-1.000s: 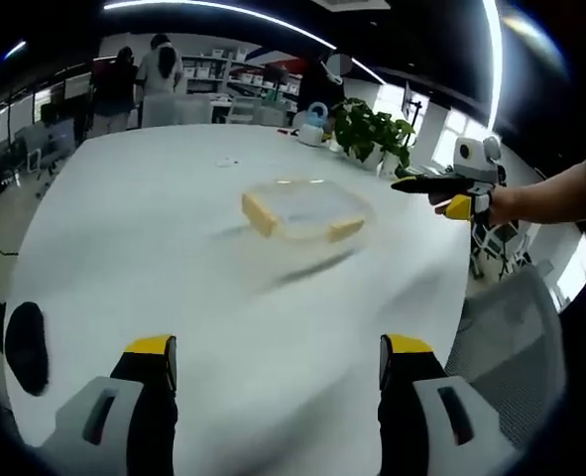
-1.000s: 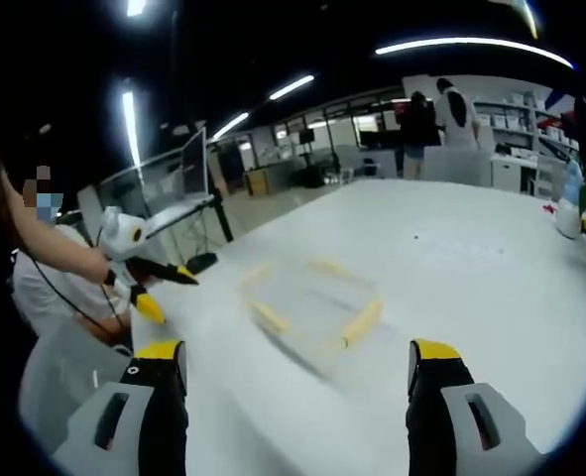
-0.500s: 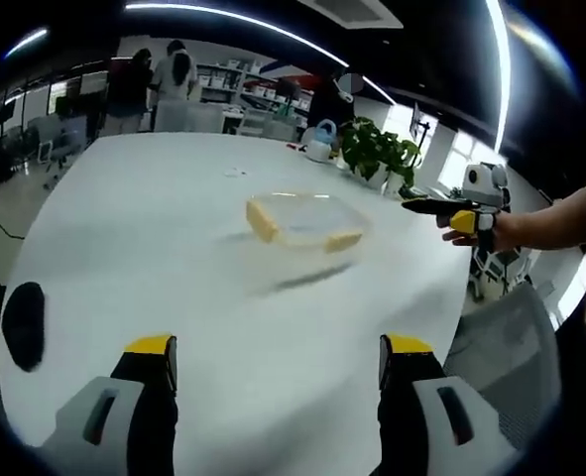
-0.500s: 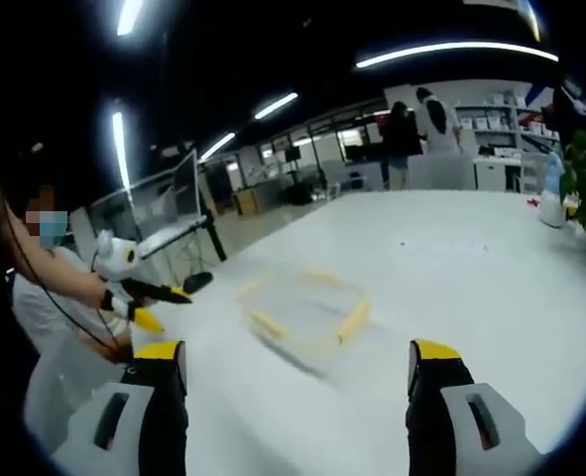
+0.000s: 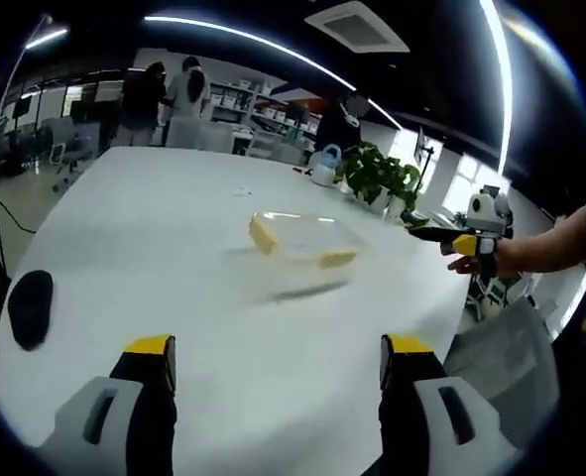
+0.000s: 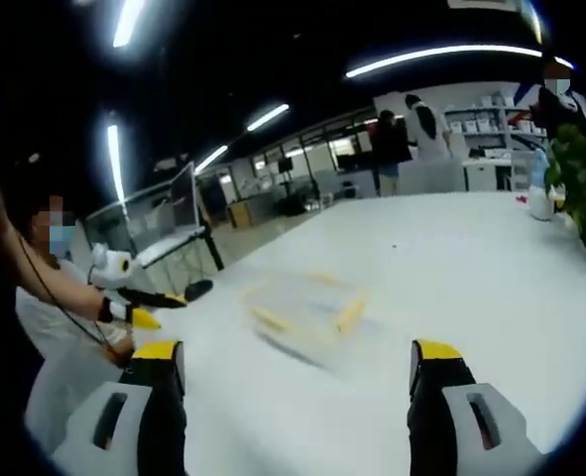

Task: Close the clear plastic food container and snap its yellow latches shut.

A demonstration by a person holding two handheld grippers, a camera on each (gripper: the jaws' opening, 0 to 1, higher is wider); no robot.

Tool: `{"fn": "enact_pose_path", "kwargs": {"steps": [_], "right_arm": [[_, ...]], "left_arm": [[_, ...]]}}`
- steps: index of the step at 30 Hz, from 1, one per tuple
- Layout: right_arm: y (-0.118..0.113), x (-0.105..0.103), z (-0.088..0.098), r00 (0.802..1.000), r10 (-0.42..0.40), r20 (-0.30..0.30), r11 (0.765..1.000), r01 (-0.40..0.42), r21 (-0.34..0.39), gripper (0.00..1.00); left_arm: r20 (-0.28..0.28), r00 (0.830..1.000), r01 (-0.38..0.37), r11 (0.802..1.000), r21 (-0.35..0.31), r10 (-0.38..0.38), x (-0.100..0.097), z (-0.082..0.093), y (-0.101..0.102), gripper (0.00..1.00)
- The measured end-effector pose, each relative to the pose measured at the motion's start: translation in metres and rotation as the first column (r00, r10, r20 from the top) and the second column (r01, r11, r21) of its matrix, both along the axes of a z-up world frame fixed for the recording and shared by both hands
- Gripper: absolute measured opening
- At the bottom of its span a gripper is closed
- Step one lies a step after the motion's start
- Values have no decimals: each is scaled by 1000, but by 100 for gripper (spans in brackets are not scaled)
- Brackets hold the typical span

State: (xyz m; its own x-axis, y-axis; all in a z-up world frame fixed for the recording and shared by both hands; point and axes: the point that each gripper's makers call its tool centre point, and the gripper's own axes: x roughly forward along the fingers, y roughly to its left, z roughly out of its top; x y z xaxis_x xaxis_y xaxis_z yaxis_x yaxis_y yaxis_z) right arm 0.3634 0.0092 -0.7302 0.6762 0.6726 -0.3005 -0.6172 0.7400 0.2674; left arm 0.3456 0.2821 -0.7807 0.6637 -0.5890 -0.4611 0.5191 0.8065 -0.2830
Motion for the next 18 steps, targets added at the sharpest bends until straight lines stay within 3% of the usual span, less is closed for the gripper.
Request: {"fn": "enact_pose_path", "kwargs": {"steps": [10, 18], "right_arm": [[-4, -18, 6, 999, -17, 46, 1000, 17, 10, 96], [-10, -30, 9, 997, -54, 55, 998, 51, 46, 95]], "left_arm": [[88, 996, -13, 999, -36, 17, -3, 17, -8, 87], [135, 991, 19, 1000, -15, -17, -15, 21, -16, 81]]}}
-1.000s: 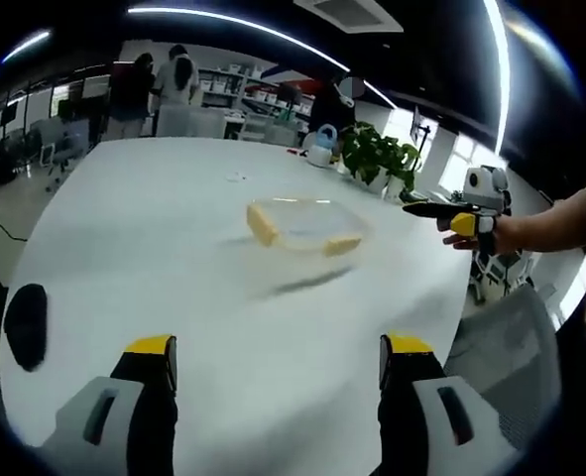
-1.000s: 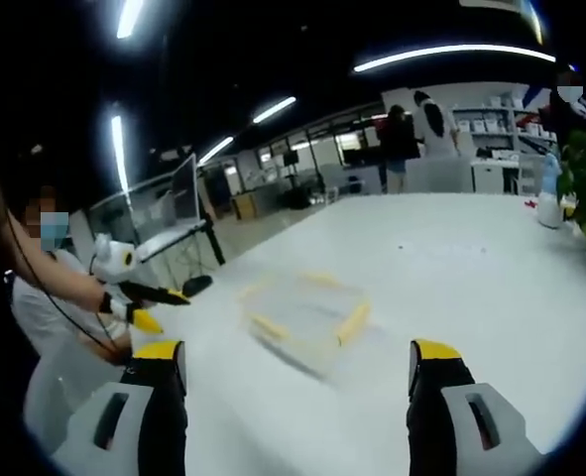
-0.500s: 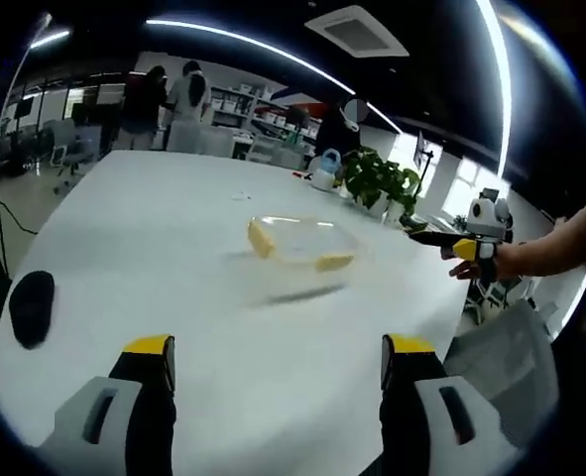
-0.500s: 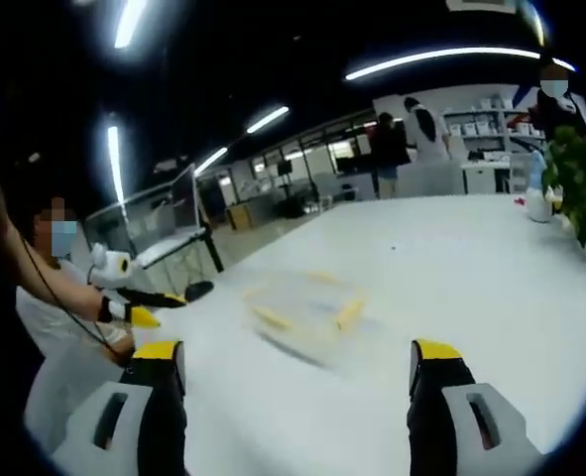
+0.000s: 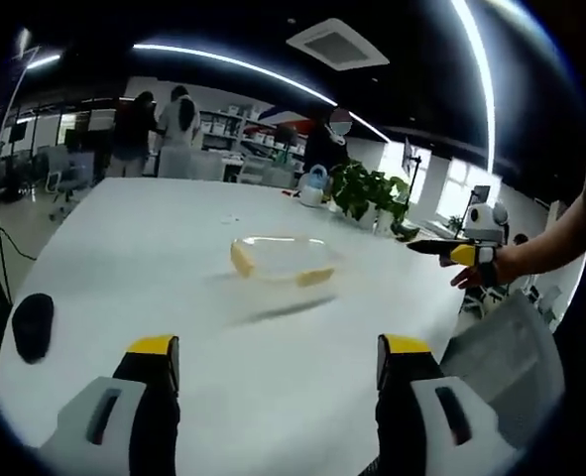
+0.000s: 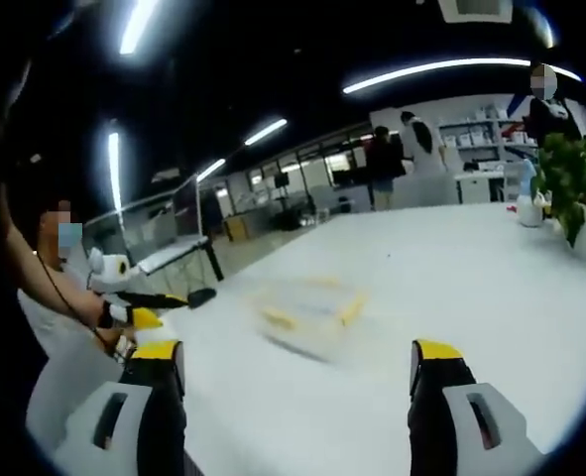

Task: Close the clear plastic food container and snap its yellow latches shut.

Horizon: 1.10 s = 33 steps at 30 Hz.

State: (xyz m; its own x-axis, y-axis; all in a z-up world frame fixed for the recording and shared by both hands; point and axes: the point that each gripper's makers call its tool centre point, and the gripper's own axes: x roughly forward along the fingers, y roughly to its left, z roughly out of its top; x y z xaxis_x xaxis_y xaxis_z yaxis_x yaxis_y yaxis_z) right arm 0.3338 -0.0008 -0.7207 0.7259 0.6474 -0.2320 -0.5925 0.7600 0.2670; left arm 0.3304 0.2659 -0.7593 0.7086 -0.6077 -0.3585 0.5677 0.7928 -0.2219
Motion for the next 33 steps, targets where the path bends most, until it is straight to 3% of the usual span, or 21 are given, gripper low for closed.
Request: {"fn": "enact_pose_path", "kwargs": {"steps": [17, 33], "right_arm": [[-9, -18, -2, 999, -44, -7, 999, 45, 21, 94], [-6, -19, -1, 999, -34, -2, 999, 34, 10, 93]], "left_arm": [[-23, 1000, -5, 1000, -3, 5, -18, -6, 0, 84], [-10, 1000, -24, 1000, 4, 24, -25, -2, 2, 82]]}}
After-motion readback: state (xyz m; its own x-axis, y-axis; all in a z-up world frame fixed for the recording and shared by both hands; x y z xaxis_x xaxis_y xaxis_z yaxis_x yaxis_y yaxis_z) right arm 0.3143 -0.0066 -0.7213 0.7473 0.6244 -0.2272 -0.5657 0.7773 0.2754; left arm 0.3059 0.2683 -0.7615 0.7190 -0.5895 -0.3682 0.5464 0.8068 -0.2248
